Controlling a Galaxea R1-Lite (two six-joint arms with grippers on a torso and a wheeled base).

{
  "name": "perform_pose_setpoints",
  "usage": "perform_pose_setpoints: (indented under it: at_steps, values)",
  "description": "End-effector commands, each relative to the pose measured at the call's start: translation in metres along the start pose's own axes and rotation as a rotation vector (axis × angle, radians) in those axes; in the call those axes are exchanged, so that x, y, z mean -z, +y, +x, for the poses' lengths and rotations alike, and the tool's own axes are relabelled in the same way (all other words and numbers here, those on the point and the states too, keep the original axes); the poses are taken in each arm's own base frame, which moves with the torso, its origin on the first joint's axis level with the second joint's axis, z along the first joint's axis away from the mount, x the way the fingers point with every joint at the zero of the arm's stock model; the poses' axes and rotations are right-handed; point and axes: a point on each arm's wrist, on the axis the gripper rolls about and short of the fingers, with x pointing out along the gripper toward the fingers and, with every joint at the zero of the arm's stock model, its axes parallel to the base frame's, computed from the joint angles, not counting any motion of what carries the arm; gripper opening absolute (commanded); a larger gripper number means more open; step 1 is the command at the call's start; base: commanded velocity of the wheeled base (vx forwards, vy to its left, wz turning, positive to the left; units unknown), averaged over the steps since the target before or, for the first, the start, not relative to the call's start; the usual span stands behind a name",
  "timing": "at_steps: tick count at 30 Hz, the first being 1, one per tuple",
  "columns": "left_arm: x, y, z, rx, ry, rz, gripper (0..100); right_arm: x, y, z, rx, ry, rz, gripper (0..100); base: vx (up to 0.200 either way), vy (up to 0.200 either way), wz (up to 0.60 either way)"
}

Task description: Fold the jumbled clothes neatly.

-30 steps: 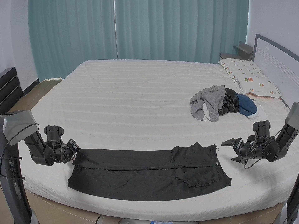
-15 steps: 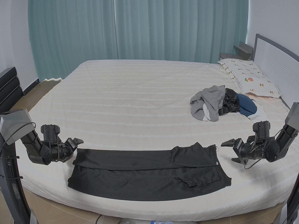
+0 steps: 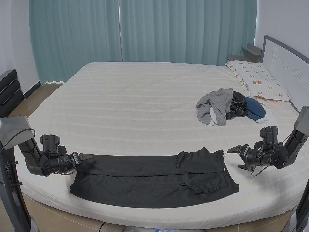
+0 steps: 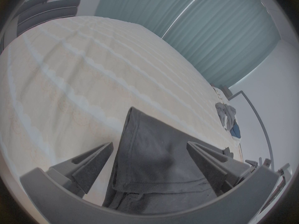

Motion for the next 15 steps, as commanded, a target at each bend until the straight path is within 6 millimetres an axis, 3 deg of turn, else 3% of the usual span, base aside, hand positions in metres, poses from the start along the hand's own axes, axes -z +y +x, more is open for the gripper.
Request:
perform_pose_setpoints:
  at_steps: [1,14,15]
  values:
    - [0.0061,0.0016,0.0013,-0.005,0.023,0.011,100,0.0016,0.0008,0.0012,-0.001,0.006,-0.004,100,0.0,0.0,0.0]
    - [0.0152,0.0064,0.0025,0.003,-0.009,0.054,100,0.0017,0.0011,0.0004,-0.002,0.005,-0.005,100,0.0,0.0,0.0]
    - [0.0161,0.0067,0.0036,0.006,-0.014,0.057,0,0.002,0.0008,0.0003,-0.001,0.006,-0.003,100,0.0,0.0,0.0]
